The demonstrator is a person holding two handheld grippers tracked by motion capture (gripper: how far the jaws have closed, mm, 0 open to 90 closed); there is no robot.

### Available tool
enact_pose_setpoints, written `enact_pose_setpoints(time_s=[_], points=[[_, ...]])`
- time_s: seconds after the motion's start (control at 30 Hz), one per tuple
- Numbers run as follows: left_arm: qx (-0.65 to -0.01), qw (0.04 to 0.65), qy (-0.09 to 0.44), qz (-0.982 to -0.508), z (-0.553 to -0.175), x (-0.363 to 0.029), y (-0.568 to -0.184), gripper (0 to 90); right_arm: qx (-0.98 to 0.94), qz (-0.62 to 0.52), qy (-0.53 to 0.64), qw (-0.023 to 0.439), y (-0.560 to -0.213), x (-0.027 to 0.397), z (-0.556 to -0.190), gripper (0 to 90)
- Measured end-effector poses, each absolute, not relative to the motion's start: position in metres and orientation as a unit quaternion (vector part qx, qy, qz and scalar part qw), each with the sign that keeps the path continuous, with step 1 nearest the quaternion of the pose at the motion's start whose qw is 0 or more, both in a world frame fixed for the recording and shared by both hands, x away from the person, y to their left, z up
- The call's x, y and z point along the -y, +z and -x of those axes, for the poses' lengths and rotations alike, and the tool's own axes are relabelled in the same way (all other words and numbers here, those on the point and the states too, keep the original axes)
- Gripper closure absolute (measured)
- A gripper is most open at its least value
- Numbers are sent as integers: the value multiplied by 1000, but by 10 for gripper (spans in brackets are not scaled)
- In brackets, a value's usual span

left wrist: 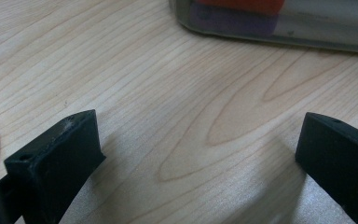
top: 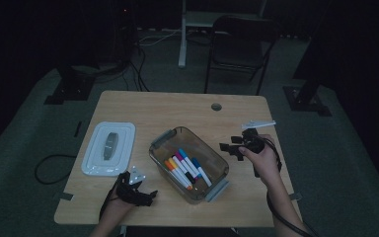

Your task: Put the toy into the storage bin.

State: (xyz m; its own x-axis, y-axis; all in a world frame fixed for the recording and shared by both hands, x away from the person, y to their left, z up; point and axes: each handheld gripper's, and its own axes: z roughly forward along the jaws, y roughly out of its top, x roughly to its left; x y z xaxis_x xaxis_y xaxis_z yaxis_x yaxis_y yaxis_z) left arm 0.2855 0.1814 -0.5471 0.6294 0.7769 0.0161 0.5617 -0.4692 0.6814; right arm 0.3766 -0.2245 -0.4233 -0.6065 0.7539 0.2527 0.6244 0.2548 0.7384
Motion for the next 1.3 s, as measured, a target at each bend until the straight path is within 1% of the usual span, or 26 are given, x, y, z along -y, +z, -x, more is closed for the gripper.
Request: enact_pose_setpoints(time_s=[0.07, 0.33, 0.63, 0.7, 0.8, 0.9, 0.97, 1.03, 1.13, 1.17, 1.23, 1.3], points=[[-398, 327, 164, -841, -285, -181, -547, 7, -787, -441, 425, 78, -429, 229, -377, 321], [-398, 327, 164, -841, -285, -181, -547, 7, -766, -482, 402, 139, -473, 257, -370, 311], [-398, 328, 164, -841, -285, -181, -547, 7, -758, -521, 363, 150, -525, 271, -363, 301], [-398, 328, 164, -841, -285, -181, -547, 7, -758, -525, 359, 149, -529, 272, -362, 299], [-398, 328, 164, -841, -285, -181, -547, 7, -755, -531, 350, 160, -540, 271, -359, 294], [-398, 328, 164, -841, -285, -181, -547, 7, -752, -529, 351, 180, -543, 270, -356, 294], [-398, 328, 164, -841, -285, -181, -547, 7, -751, -528, 342, 201, -545, 268, -354, 289], [-398, 328, 164, -841, -285, -181, -547, 7, -757, -514, 339, 219, -549, 265, -353, 244], [-398, 328, 164, -841, -285, -181, -547, 7, -758, -513, 335, 222, -549, 262, -352, 234], [-398, 328, 164, -841, -285, -181, -547, 7, -758, -514, 334, 222, -549, 262, -351, 214], [-398, 328, 164, -841, -285, -181, -547, 7, -764, -512, 327, 216, -550, 261, -351, 120], [-398, 328, 164, -841, -285, -181, -547, 7, -764, -513, 327, 216, -550, 261, -350, 120]])
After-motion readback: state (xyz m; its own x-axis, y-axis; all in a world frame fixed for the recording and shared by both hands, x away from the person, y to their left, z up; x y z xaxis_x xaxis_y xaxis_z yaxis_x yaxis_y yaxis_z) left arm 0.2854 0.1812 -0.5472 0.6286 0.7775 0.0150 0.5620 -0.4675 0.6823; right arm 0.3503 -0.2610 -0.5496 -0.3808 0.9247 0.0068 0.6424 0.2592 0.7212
